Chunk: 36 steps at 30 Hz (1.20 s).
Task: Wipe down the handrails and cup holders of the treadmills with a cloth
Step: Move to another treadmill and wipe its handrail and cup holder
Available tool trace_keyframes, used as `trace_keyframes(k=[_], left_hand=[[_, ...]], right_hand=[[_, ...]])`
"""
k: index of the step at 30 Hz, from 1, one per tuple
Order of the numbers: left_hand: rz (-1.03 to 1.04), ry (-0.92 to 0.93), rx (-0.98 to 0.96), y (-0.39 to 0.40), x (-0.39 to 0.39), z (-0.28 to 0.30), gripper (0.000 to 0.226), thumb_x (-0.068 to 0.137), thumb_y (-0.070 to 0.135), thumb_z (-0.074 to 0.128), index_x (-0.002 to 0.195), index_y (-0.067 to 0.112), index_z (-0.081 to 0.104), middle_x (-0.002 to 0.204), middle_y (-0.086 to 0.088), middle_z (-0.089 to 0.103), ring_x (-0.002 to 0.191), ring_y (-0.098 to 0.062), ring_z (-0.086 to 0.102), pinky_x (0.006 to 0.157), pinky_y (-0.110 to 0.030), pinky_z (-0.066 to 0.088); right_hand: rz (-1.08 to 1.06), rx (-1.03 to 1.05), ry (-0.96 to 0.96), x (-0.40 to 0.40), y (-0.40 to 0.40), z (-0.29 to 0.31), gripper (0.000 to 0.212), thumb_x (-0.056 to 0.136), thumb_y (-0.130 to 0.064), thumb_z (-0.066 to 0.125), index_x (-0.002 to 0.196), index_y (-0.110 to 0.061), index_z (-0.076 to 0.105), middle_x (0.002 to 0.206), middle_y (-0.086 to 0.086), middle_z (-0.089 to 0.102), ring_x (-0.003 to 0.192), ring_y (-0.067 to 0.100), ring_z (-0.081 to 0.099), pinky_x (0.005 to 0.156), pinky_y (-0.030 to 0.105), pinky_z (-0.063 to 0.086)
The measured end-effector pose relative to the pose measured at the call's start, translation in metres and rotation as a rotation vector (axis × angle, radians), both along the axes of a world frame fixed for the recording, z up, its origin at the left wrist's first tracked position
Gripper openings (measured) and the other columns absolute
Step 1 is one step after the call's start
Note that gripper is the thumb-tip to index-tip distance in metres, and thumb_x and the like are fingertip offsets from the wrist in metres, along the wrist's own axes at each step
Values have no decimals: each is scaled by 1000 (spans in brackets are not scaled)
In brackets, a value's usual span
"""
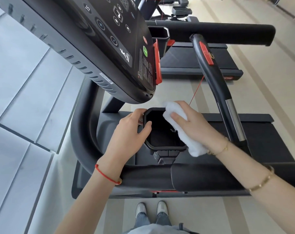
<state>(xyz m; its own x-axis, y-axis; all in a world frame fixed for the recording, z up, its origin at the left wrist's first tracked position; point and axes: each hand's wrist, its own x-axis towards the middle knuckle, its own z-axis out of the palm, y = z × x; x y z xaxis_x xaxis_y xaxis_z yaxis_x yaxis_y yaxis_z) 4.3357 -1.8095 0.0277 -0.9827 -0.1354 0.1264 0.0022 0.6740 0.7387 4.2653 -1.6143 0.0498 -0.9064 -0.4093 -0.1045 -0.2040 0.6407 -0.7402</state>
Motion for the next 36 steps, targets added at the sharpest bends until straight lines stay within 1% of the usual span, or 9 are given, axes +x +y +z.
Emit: trace_keyframes(k=[2,4,6,9,14,21,29,33,36], left_hand=[[-1,-2,-1,0,0,0,37,95,33,57,131,25,53,104,9,66,101,-7,60,89,-28,51],[2,-2,-1,0,-1,-1,37,95,33,57,131,26,53,104,11,65,100,-7,60,88,-27,51],[4,4,-4,0,-1,-2,36,95,33,57,130,26,53,101,13,64,99,-6,60,87,-24,50],[2,13,-8,0,-2,-3,36,95,33,57,129,26,54,101,13,64,97,-5,59,86,-22,49],[6,26,6,-1,-2,-5,34,93,31,59,126,28,56,96,15,64,93,-1,60,83,-19,48],[15,4,16,-2,-2,-6,36,93,34,59,128,28,55,101,16,65,95,3,60,80,-8,43],[46,20,-3,-1,-1,-3,27,90,35,61,115,23,60,99,10,67,96,-8,62,86,-31,52],[46,26,4,-1,0,-3,29,89,37,61,115,25,60,101,11,68,96,-5,62,86,-28,51],[38,8,4,-2,0,-3,35,90,39,59,123,28,57,104,13,67,98,-1,61,87,-21,49]], right_hand=[[-126,-95,-64,19,4,-7,46,101,-34,46,144,-30,30,125,-4,52,105,16,51,74,20,39],[-187,-179,-138,38,7,-12,53,100,-36,46,146,-38,20,127,0,51,104,23,57,80,28,48],[-189,-139,-110,38,8,-14,56,99,-34,46,147,-38,17,134,5,49,111,27,56,86,33,45],[-66,53,34,11,0,-9,50,100,-30,47,146,-27,28,141,5,44,122,25,47,86,28,32],[282,352,195,-30,-16,7,31,99,-34,48,130,-29,47,125,-5,57,110,25,55,90,42,42],[175,63,111,-5,16,-6,42,99,-37,45,139,-38,34,135,-5,45,115,18,51,94,36,40],[503,331,295,-37,-32,13,35,102,-37,40,137,-36,42,132,-12,51,116,16,50,91,40,43],[478,359,346,-32,-23,8,41,100,-42,40,141,-43,34,130,-13,51,118,15,48,89,41,44],[407,276,245,-27,4,2,46,100,-37,43,144,-42,29,135,-13,45,117,15,48,88,34,40]])
